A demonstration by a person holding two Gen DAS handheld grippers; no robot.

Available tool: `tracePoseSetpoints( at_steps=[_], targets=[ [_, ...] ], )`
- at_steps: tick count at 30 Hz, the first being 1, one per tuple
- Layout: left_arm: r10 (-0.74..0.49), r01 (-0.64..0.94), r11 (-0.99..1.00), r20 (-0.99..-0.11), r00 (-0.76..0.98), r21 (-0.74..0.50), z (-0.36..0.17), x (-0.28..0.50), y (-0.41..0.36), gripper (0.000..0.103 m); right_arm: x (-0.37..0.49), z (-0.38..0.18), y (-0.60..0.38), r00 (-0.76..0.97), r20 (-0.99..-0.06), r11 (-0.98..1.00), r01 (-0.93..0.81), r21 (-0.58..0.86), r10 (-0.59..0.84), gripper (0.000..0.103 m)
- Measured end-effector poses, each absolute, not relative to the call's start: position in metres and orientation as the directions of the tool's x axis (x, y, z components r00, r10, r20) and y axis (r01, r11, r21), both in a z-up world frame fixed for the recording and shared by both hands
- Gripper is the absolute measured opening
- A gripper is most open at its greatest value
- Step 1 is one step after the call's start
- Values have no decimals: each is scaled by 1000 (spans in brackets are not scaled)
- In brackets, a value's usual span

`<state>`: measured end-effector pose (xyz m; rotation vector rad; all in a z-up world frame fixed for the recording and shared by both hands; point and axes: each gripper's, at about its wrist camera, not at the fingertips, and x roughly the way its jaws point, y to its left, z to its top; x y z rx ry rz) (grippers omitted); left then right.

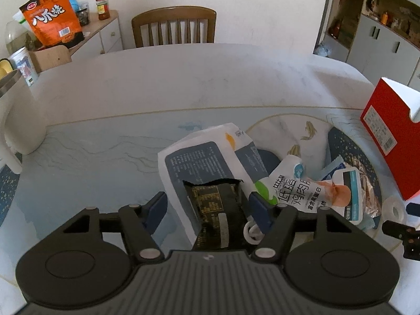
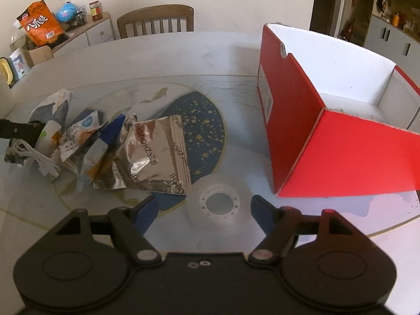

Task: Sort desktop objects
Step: 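Grasp the black snack bag with the left tool while the right tool grasps the clear tape roll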

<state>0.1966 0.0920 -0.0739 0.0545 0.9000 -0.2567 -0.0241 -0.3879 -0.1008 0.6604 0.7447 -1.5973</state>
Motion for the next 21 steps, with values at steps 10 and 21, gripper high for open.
tracePoseSetpoints(
  at_steps=[10,21],
  targets=[
    [-210,242,967,-794,571,-82,-84,198,92,59,-27,-101,-391,-163,-759,-129,986,-104,-630,75],
    [-222,246,965,-793,567,-95,-86,200,92,47,-36,-113,-396,-188,-772,-156,981,-116,-607,73]
  ],
)
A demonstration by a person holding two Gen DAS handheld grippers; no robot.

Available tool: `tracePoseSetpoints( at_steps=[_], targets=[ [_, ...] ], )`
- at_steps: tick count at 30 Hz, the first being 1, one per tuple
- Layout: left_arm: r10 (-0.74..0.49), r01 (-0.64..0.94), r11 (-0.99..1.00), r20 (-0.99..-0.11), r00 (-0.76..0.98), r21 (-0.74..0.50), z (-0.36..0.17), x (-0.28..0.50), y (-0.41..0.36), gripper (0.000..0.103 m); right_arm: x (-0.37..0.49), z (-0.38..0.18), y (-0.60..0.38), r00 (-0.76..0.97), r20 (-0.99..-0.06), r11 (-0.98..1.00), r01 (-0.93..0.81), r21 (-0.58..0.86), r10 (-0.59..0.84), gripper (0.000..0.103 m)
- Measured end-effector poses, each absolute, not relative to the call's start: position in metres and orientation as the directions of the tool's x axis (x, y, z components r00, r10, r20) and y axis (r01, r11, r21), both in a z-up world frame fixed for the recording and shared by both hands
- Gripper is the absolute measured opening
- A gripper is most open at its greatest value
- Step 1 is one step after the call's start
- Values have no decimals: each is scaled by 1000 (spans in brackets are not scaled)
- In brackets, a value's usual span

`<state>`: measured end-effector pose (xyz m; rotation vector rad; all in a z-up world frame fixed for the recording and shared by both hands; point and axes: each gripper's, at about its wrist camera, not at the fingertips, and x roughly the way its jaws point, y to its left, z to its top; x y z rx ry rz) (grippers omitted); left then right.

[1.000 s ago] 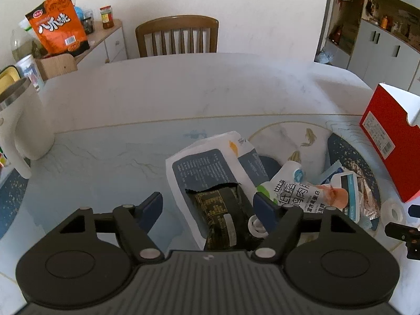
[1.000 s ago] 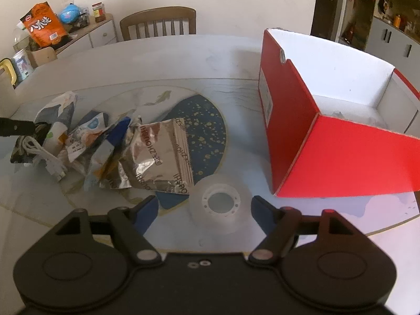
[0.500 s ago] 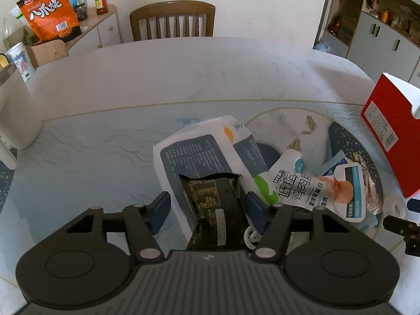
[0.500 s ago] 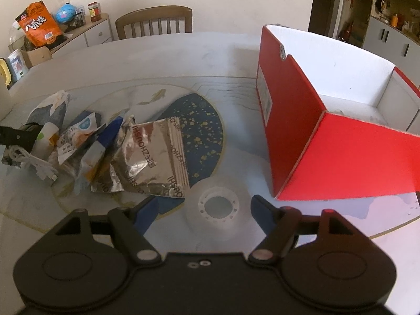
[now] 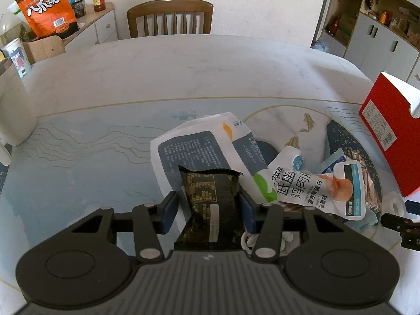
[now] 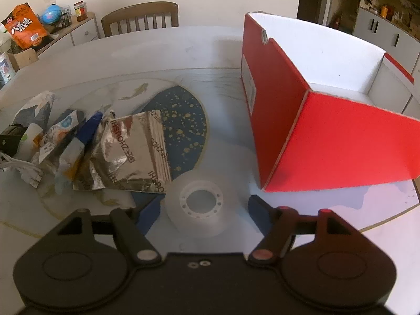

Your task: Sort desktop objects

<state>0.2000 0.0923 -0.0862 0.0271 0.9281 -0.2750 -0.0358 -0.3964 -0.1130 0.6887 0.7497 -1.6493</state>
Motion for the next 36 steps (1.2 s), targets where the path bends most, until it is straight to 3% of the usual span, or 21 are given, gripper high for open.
tracePoseSetpoints(
  at_steps=[5,36],
  targets=[
    [-220,239,966,-794,567,-97,-87,200,92,40,-35,-113,-398,-188,-767,-145,982,-125,-613,59],
    [-255,242,962,-752,608,-131,-48,181,95,37,-26,-68,-369,-147,-739,-101,989,-107,-657,58]
  ],
)
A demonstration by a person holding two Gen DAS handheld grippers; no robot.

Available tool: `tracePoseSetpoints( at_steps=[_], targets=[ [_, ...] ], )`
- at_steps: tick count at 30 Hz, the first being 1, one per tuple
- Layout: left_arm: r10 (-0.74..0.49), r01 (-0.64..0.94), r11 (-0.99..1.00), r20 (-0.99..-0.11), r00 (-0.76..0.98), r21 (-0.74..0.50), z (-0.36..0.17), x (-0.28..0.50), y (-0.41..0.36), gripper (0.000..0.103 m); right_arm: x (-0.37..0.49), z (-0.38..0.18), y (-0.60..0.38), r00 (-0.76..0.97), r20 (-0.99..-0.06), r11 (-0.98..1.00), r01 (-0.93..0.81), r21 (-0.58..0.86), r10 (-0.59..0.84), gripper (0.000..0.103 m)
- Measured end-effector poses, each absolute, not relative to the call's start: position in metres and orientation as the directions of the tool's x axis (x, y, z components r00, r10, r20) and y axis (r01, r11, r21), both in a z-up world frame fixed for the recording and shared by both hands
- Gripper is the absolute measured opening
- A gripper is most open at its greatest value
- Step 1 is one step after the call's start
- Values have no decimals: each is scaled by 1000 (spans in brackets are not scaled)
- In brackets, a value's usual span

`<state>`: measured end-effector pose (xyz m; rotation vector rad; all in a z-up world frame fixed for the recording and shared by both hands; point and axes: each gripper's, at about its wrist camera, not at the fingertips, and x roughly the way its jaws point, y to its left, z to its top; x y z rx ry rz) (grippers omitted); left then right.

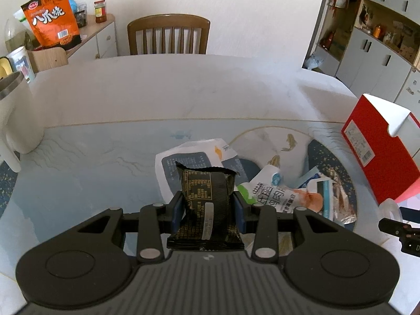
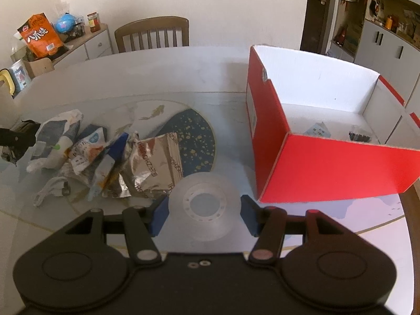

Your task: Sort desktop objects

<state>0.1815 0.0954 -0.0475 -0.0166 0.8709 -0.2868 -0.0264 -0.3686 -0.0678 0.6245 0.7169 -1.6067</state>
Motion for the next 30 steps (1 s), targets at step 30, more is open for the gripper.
tracePoseSetpoints(
  at_steps=[30],
  targets=[
    [-342,411,909,-688,640,-69,6,135,34,37,-46,22,-336,-136,-610,-108,991,-83,-781,58]
  ],
)
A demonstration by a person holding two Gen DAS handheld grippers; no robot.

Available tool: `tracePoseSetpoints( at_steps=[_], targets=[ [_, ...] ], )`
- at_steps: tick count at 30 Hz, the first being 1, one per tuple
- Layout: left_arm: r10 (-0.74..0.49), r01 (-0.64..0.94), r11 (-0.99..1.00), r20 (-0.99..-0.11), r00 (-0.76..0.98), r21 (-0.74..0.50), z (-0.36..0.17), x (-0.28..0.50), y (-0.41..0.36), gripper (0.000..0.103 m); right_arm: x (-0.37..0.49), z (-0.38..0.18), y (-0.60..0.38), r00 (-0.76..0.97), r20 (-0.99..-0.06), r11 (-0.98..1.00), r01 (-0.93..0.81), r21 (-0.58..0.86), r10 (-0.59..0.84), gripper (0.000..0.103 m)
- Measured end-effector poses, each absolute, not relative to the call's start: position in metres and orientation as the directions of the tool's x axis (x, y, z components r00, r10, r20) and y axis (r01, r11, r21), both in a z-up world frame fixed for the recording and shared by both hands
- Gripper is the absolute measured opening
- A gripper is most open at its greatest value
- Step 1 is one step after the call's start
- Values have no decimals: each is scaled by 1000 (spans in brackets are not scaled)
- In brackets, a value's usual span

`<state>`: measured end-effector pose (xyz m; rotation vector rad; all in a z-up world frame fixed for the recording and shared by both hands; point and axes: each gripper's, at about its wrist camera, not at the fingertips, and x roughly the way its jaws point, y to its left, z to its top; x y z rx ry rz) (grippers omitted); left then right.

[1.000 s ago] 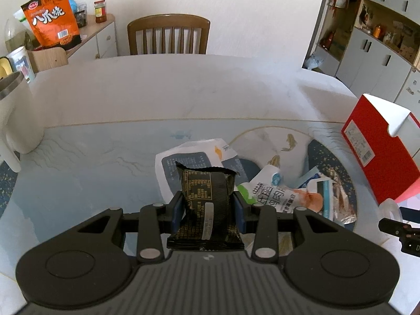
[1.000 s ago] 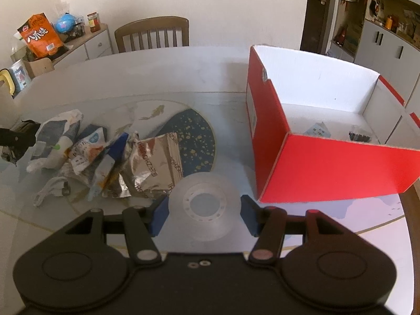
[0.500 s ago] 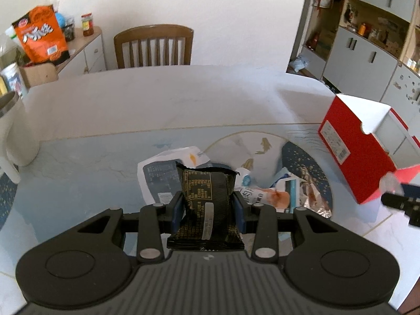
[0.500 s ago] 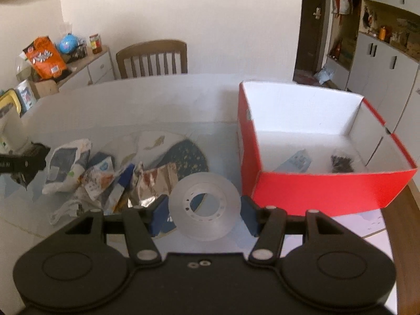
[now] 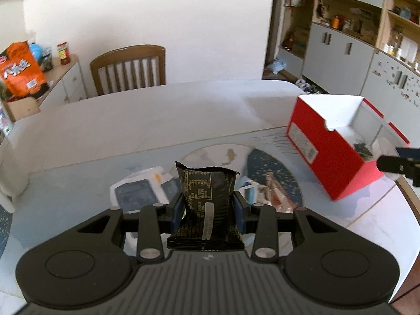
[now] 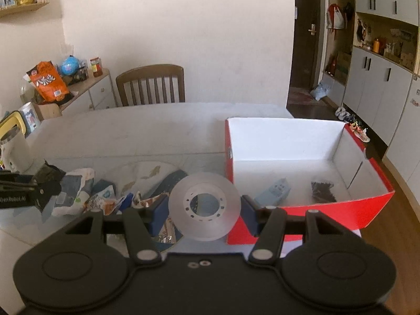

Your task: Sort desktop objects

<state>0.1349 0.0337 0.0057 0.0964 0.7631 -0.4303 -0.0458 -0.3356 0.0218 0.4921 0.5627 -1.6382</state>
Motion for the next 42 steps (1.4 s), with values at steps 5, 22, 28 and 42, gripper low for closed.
tracePoseSetpoints(
  at_steps=[5,22,28,42],
  targets=[
    [-358,431,900,-683,637,-71,10,131,18,37,-57,29,-332,-136,-599,-109,991,-82,-789,58],
    [-359,428,901,-675,645,-71,20,125,-37,37,-108,44,-332,-121,-579,-88,992,-85,-806,58],
    [-362,430,900,-674,644,-72,22,127,-62,37,-128,48,-336,-104,-575,-71,994,-80,-811,58],
    [-407,504,862,-671,620,-57,28,134,-137,37,-178,51,-340,-100,-574,-78,995,-63,-813,58]
  ],
)
